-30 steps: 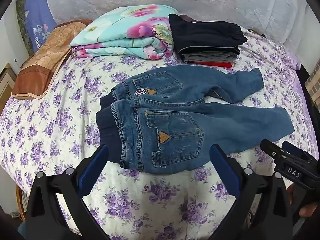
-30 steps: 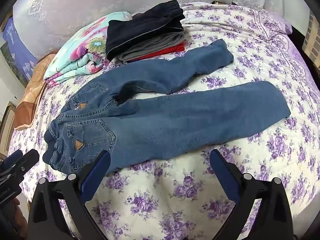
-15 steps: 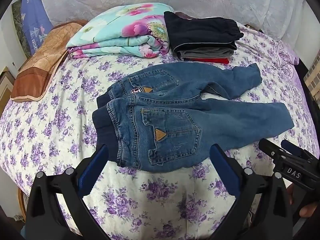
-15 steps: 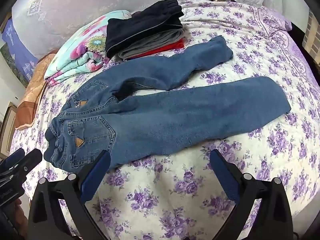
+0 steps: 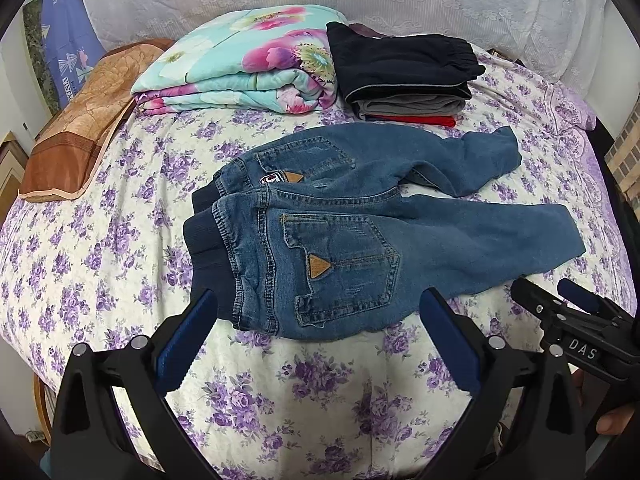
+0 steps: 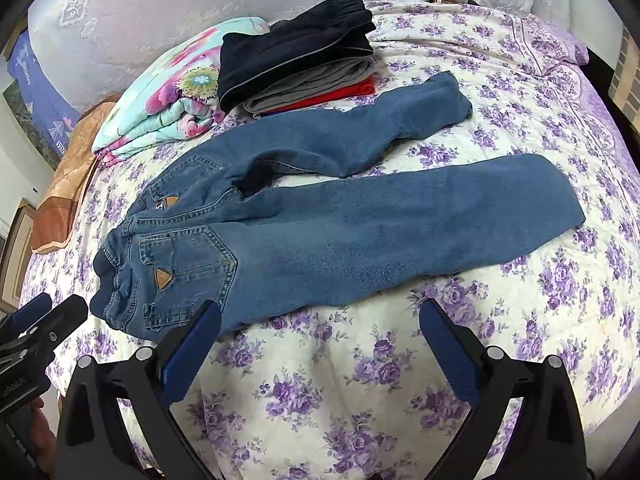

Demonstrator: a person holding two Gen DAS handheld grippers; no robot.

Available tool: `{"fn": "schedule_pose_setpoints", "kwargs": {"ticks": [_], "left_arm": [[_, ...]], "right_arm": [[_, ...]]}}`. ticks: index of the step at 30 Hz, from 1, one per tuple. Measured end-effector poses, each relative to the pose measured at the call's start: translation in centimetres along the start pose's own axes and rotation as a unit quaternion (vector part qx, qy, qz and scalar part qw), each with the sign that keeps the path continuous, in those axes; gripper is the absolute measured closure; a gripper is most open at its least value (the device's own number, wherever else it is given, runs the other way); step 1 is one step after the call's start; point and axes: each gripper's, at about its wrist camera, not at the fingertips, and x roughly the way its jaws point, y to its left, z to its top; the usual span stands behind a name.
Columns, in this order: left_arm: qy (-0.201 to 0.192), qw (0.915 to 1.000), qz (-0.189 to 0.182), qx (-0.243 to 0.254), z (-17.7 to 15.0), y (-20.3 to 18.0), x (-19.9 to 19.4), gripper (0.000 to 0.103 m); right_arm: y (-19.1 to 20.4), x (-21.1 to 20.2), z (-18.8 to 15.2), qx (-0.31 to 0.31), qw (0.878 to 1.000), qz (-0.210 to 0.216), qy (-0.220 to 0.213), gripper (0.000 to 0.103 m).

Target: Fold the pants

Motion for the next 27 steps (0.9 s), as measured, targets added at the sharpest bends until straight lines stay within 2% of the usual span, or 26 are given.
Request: {"fn": "schedule_pose_setpoints", "kwargs": {"ticks": [27], "left_arm": [[0.001, 1.0, -0.001, -0.002, -0.35, 0.11, -0.18, 0.005]], "right_arm": [[0.46, 0.4, -0.21, -0.002, 1.0, 0.007, 0.007, 0.004]]}}
